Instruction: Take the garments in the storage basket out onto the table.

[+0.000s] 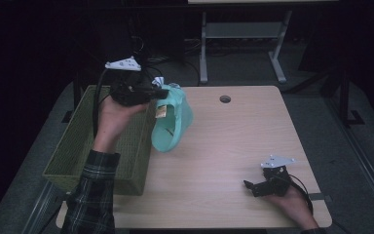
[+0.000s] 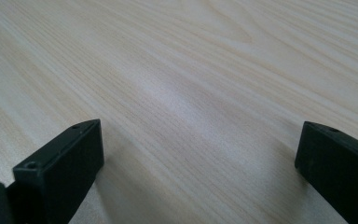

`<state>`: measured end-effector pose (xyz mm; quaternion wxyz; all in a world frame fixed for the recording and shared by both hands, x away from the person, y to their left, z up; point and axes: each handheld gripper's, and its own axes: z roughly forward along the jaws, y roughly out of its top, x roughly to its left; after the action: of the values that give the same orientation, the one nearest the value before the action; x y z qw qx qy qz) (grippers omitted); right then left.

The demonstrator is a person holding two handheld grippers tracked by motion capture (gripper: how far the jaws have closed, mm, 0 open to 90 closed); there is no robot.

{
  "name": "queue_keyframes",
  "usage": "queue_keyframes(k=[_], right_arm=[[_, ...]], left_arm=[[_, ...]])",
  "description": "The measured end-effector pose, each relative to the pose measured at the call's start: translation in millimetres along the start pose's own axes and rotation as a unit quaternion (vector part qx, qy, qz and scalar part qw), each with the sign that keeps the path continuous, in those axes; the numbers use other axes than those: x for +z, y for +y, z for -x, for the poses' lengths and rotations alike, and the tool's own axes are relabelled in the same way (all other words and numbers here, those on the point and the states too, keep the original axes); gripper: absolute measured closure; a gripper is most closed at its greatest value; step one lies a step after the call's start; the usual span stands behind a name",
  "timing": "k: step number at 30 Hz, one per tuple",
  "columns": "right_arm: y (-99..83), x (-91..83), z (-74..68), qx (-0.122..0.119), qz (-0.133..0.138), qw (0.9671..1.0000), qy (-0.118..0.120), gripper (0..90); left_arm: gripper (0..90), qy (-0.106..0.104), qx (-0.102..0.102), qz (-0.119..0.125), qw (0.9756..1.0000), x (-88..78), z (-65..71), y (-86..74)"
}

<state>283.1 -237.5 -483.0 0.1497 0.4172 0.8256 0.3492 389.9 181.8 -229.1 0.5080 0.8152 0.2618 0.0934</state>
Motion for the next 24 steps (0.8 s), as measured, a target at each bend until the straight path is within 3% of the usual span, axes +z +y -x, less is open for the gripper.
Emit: queue_keyframes(k=[12,24], right_arm=[[0.0,0.0,-0.2,0.001,0.0,1.0,0.0,0.4],[0.0,0.1,-0.1,0.001,0.0,1.0,0.0,0.5]], left_arm=[[88.3,-0.032,0.004,-0.018,0.9993,45.1,12.6,-4.4],[88.2,-0.047,0.012,-0.048,0.9977,84.7,25.9,-13.9]])
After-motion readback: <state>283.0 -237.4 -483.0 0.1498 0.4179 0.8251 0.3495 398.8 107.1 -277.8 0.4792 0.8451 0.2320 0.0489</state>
